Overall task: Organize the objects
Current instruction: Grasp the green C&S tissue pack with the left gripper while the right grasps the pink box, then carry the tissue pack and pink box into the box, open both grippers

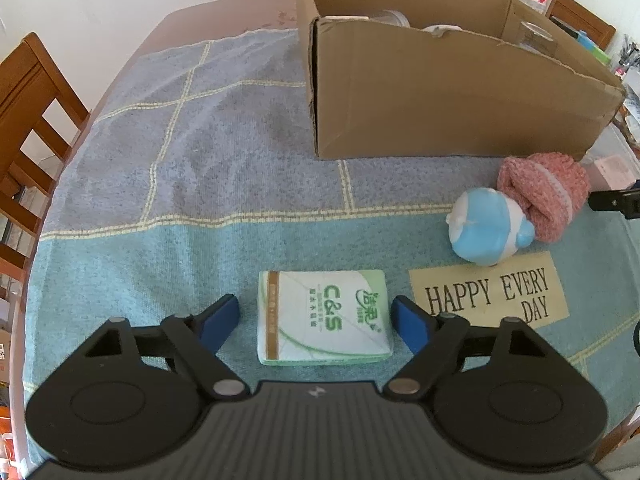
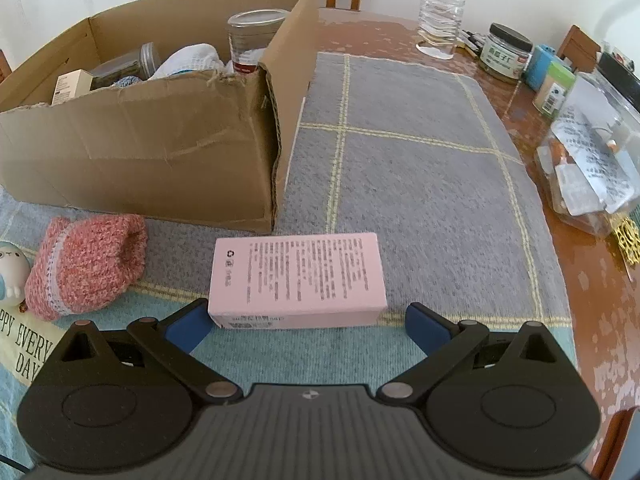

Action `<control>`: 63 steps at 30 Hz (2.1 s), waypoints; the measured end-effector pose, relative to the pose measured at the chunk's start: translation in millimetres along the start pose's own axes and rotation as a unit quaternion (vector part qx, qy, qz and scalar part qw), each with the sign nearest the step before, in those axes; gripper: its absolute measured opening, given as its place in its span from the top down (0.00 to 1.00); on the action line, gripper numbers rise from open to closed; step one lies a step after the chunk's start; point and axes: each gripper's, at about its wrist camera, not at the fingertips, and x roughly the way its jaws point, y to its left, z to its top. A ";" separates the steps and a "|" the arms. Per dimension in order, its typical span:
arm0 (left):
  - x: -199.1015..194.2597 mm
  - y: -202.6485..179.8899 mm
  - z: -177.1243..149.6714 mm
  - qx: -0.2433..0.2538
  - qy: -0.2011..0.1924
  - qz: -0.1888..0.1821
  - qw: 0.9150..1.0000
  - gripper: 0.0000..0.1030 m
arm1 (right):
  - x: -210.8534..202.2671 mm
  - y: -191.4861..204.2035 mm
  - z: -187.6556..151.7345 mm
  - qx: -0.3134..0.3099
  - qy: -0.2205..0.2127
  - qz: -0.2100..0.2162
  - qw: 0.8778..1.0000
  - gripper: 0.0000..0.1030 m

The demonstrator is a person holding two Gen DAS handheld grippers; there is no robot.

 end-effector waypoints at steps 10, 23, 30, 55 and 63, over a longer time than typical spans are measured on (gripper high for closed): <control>-1.3 -1.6 1.2 -0.001 0.001 0.004 1.000 0.25 | 2.5 6.6 16.7 -0.023 0.011 0.014 1.000 0.10; -13.9 2.4 13.6 0.007 0.017 -0.040 0.999 0.38 | -16.3 3.3 26.4 -0.033 0.023 0.018 0.999 0.18; -43.0 2.2 34.3 0.047 0.007 -0.068 0.997 0.38 | -52.3 6.9 34.8 -0.068 0.011 0.042 0.997 0.18; -69.0 -58.5 200.2 0.136 -0.097 -0.116 0.979 0.38 | -107.6 37.3 110.4 -0.123 -0.076 0.090 0.985 0.18; -40.4 -77.5 242.7 0.119 -0.109 -0.116 0.980 0.25 | -98.9 36.3 120.9 -0.125 -0.081 0.089 0.985 0.18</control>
